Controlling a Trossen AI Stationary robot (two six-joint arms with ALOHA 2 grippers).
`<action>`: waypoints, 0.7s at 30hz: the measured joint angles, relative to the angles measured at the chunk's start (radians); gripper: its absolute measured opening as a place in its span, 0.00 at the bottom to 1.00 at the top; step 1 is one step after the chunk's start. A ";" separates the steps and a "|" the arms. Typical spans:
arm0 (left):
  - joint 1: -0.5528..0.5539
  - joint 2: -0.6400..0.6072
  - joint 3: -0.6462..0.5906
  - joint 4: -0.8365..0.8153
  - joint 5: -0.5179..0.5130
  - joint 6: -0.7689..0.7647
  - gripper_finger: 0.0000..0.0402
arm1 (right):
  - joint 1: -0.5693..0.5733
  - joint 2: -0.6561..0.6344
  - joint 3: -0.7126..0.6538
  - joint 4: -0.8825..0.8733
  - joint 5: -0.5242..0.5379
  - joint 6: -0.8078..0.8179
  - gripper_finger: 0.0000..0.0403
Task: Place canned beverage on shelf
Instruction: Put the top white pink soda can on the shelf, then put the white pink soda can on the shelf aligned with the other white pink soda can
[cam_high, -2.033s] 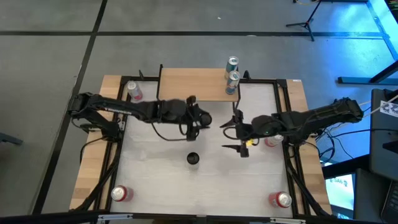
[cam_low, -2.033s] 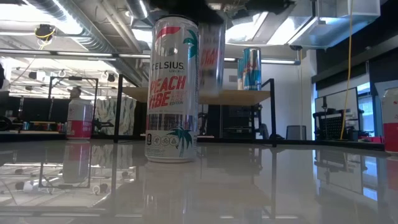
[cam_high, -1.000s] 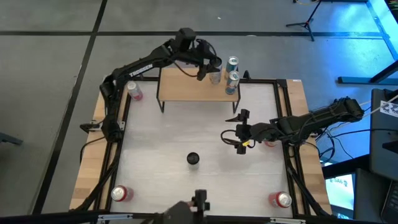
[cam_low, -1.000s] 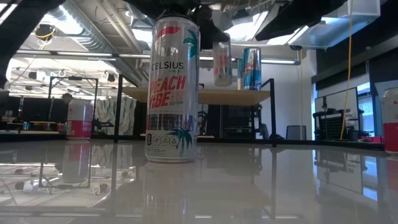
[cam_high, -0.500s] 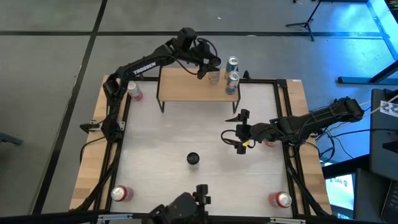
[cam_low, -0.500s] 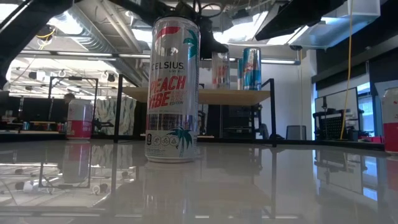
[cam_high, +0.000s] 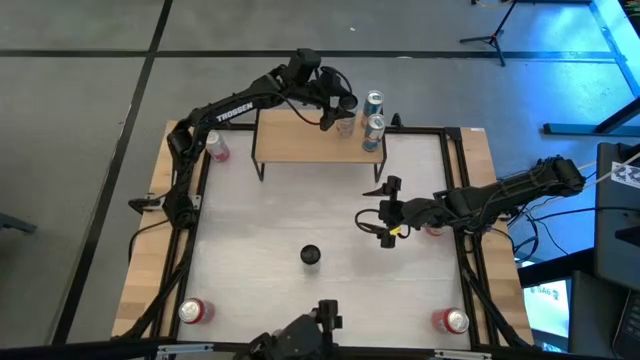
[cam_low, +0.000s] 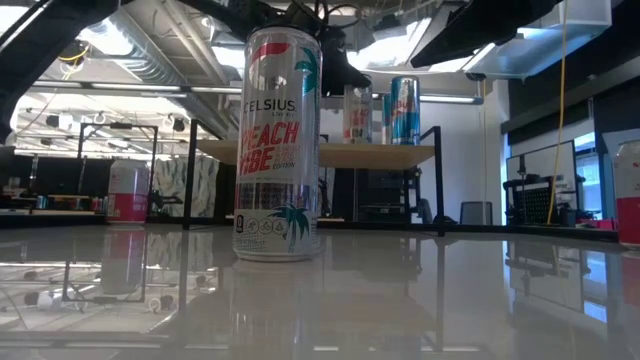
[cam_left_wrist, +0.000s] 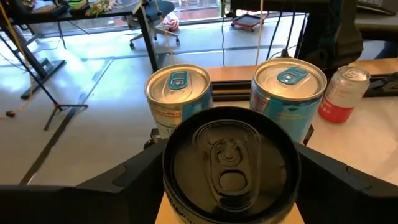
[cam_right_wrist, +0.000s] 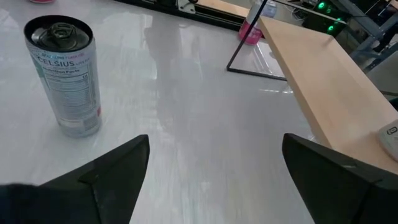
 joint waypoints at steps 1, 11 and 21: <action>0.000 0.000 0.000 0.000 -0.001 0.000 0.72 | 0.000 0.000 0.000 0.000 0.000 0.000 0.90; -0.004 -0.001 0.000 0.026 -0.014 -0.001 0.86 | 0.000 0.000 0.000 0.000 0.000 0.000 0.90; -0.027 -0.105 -0.001 0.026 -0.134 -0.009 0.88 | 0.000 0.000 0.000 0.000 0.000 0.000 0.90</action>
